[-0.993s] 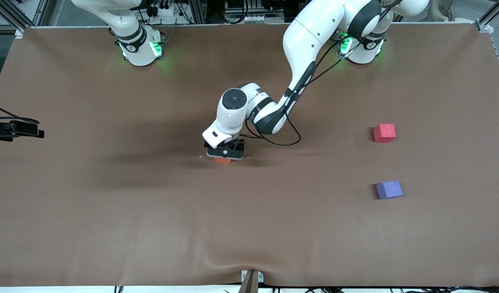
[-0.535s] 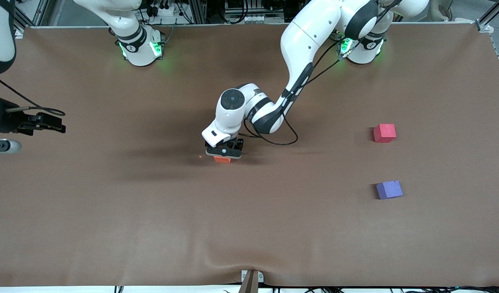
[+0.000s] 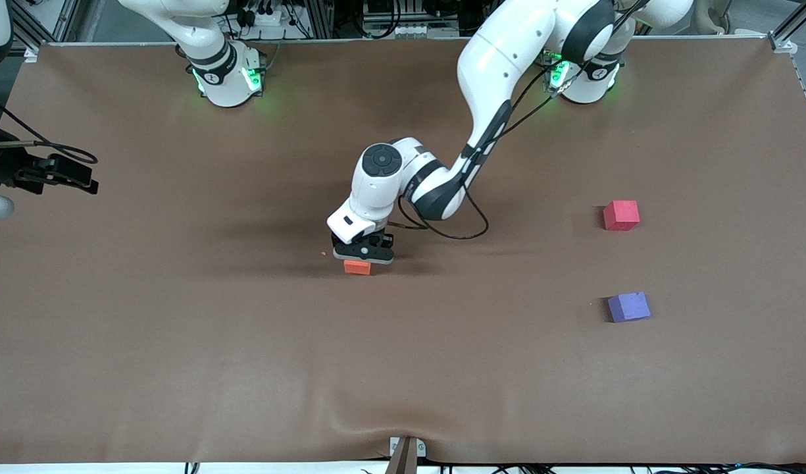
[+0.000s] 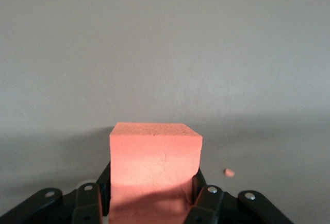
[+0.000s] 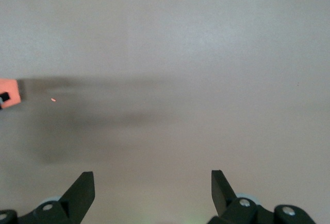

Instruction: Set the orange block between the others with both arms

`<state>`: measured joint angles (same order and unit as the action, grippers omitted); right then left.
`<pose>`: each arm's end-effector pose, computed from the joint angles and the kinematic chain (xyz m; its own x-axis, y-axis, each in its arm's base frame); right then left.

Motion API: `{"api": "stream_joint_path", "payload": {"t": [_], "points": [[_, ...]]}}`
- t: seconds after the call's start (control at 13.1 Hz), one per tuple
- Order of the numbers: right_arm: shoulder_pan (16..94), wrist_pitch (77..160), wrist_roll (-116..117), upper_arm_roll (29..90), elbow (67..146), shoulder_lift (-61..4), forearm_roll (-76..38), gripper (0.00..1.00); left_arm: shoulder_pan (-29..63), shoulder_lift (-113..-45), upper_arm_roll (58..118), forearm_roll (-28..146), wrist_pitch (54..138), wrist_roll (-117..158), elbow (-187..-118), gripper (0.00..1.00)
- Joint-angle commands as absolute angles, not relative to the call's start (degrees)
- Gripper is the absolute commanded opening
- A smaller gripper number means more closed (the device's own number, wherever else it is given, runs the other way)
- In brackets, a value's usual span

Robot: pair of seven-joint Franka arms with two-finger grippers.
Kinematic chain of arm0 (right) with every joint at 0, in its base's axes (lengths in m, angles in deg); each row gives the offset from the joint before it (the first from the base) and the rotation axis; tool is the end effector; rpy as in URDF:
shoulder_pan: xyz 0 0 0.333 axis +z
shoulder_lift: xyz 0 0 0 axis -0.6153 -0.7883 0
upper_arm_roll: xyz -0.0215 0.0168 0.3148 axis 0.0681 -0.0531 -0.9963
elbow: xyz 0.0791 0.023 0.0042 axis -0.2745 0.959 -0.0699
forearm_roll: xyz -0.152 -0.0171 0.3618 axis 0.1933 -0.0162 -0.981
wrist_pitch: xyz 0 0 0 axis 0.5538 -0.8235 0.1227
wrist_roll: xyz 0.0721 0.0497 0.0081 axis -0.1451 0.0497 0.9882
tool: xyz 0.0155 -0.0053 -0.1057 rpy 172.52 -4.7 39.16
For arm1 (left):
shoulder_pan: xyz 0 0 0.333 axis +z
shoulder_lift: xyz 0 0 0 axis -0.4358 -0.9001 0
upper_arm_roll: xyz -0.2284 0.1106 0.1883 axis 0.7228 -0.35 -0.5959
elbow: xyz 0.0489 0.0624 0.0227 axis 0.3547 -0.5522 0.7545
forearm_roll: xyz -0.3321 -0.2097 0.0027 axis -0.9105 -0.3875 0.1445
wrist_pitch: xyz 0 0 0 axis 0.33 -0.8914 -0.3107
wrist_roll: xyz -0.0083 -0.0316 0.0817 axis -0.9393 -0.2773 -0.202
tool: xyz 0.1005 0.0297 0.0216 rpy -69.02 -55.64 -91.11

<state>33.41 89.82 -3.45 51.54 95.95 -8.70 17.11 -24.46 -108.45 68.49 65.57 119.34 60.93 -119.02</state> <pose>0.5663 -0.0190 0.5958 0.9950 -0.0143 -0.0992 -0.0166 -0.9996 -0.0224 0.5179 -0.6024 0.2433 0.9777 0.0065 0.2100 -0.0462 -0.9683 0.2455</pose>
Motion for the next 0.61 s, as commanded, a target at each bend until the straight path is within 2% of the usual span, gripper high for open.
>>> {"api": "stream_joint_path", "payload": {"t": [0.0,0.31,0.53], "points": [[37.6,90.0,-4.8,55.4,97.8,-6.3,17.9,1.00,-22.1,-97.8,68.1,64.7,108.9,61.8,-121.2,0.00],[37.1,88.7,-4.6,57.5,98.0,-4.6,17.8,1.00,-15.4,-87.5,68.3,64.4,94.9,62.2,-121.8,0.00],[37.0,86.9,-4.3,58.0,97.5,-3.5,17.8,1.00,-12.5,-84.0,68.2,64.5,86.7,62.7,-122.5,0.00]]}}
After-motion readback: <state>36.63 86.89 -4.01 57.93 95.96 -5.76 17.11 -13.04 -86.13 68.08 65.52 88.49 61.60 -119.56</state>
